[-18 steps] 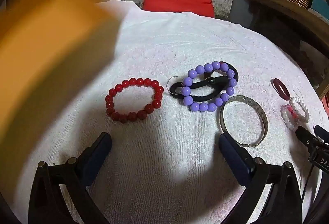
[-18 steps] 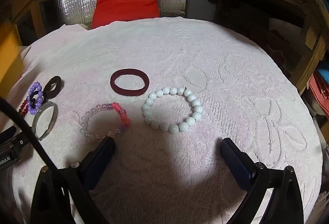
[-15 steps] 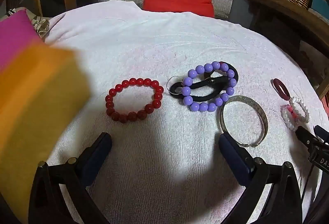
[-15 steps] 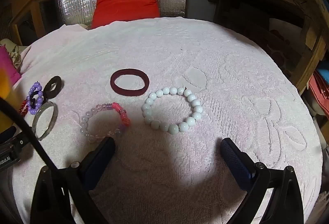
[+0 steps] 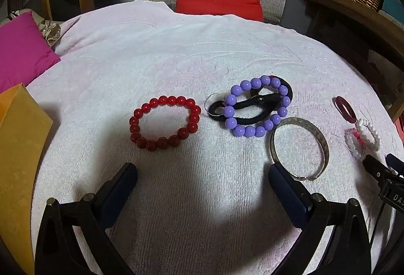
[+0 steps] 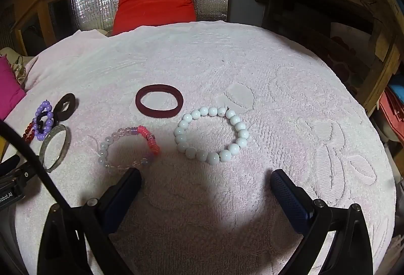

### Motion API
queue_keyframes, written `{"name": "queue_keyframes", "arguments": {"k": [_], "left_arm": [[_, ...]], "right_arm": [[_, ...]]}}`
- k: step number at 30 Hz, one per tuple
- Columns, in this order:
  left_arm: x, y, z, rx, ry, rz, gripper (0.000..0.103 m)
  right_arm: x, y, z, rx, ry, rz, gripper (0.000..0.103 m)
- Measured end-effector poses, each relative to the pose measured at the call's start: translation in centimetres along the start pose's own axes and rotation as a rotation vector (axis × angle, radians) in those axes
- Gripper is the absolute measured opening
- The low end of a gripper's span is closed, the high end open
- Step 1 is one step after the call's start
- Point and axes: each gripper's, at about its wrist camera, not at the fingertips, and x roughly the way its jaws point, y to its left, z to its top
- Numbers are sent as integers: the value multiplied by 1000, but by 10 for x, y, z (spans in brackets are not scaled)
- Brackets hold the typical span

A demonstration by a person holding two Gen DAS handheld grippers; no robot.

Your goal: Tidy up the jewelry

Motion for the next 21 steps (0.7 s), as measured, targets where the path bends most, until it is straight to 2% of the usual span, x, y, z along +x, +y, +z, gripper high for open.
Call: {"name": "queue_keyframes", "arguments": {"k": [18, 21], "left_arm": [[-2, -1, -2, -8, 1, 5, 103], [-7, -1, -3, -14, 49, 3, 103]], "right_arm": [[-4, 1, -1, 8, 0, -7, 103], [-8, 0, -3, 7, 20, -2, 103]]}}
